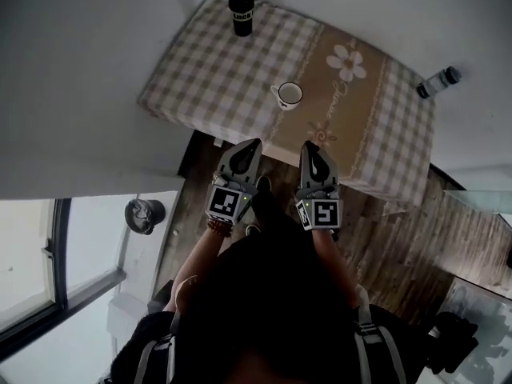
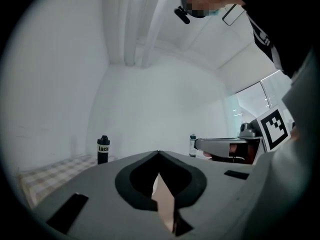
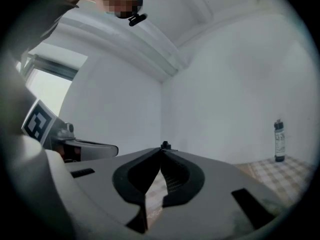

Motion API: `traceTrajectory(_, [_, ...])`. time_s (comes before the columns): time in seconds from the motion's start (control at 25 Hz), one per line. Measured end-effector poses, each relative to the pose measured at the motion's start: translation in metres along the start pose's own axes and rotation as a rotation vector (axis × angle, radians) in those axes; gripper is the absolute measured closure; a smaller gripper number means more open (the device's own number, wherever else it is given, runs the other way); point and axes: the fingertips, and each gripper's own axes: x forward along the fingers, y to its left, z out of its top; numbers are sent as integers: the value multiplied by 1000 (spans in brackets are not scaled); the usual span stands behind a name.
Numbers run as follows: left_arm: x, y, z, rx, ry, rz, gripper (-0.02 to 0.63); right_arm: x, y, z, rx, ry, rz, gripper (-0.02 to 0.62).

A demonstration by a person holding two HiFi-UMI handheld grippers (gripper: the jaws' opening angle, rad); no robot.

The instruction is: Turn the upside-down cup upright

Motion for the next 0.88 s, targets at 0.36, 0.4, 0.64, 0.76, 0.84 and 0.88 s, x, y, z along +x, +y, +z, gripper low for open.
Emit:
traceTrajectory(0.36, [72, 45, -17, 56, 120, -171, 604, 58, -18, -33, 119, 23, -84, 589])
traceTrajectory(0.4, [77, 50, -26, 77, 129, -191, 604, 61, -19, -40, 131, 31, -103, 589])
traceTrajectory(0.64, [107, 78, -63, 161, 197, -288, 604, 75, -26, -56, 163, 57, -186, 589])
traceTrajectory(0.76, [124, 86, -91, 193, 219, -327, 603, 79, -35, -68, 156, 45, -237, 589])
traceTrajectory(0.84, [136, 95, -107, 197, 220, -339, 586, 89, -32, -75, 134, 56, -234, 589])
traceTrajectory(0.88, [142, 100, -114, 193, 222, -341, 583, 94, -31, -76, 120, 63, -230, 589])
